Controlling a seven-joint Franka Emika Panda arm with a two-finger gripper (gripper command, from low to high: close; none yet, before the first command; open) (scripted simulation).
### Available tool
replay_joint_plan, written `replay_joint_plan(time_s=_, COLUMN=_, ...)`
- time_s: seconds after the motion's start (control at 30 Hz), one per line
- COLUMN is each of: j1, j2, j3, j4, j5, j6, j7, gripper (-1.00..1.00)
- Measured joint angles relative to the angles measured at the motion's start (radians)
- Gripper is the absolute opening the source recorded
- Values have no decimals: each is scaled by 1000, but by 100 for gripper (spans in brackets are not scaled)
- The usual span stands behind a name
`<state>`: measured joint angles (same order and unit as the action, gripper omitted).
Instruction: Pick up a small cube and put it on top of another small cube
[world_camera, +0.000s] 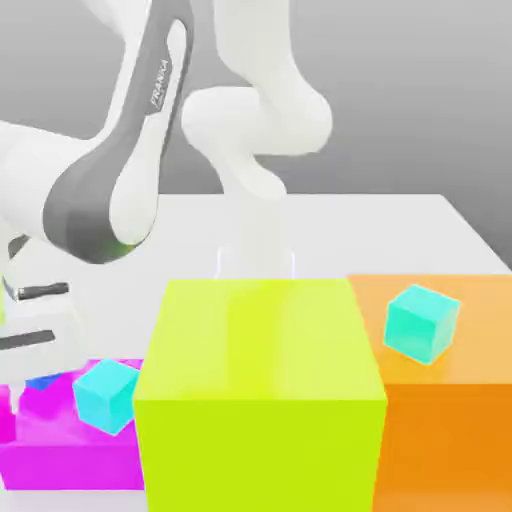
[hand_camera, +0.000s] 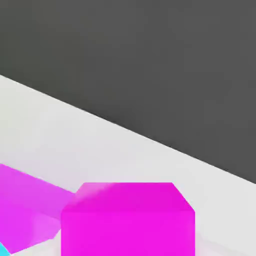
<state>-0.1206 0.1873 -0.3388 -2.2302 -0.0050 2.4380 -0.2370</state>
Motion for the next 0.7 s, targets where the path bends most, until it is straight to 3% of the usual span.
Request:
replay_joint_plan(time_s=0.17, j1=11, j2=-158, j3=13, j4=-121, j5=-61, j6=-32, j7=-224, gripper=-100)
replay_joint_plan(time_s=0.37, j1=40, j2=-306, j3=15, j4=-270, j5=-62, j6=-48, j7=-544, gripper=-100)
replay_joint_plan(time_s=0.57, j1=55, j2=-201, j3=13, j4=-322, j5=6, j6=98, j7=-641, gripper=-100)
replay_joint_plan(time_s=0.6, j1=56, j2=-181, j3=10, j4=-327, j5=14, j6=123, j7=-647, gripper=100)
replay_joint_plan(time_s=0.7, j1=57, j2=-181, j3=10, j4=-327, j5=14, j6=123, j7=-647, gripper=100)
